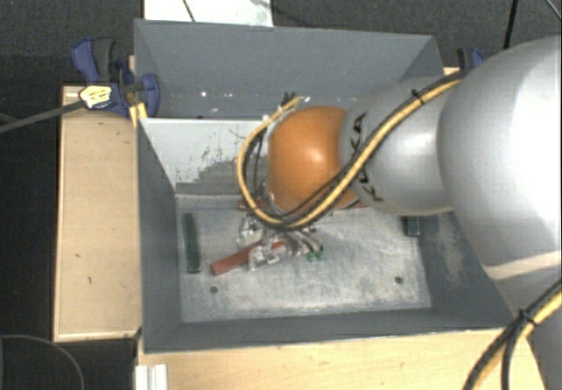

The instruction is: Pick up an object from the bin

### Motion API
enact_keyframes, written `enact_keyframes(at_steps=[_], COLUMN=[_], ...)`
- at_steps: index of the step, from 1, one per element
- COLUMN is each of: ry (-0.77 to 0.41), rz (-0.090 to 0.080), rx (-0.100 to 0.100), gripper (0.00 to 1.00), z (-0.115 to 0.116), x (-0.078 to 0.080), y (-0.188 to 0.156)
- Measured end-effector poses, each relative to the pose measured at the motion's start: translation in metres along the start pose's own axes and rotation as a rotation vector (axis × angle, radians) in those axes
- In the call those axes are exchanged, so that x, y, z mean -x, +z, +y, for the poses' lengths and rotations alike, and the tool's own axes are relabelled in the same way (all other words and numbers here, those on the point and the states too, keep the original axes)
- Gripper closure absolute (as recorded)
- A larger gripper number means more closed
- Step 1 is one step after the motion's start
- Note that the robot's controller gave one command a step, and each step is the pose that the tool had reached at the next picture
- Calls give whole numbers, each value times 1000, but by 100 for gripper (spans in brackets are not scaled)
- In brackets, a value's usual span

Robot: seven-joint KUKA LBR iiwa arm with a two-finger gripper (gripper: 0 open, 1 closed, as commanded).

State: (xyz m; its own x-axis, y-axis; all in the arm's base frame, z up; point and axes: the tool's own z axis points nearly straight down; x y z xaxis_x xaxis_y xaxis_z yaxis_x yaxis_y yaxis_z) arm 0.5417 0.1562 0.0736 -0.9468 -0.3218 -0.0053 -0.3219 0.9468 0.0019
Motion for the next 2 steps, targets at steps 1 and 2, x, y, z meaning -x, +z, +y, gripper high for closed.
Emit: enact_keyframes(at_steps=[1,2], ry=[2,30], rz=[0,1], rx=[0,-2], gripper=[100,100], z=[0,-18], x=[0,-7], y=[0,-141])
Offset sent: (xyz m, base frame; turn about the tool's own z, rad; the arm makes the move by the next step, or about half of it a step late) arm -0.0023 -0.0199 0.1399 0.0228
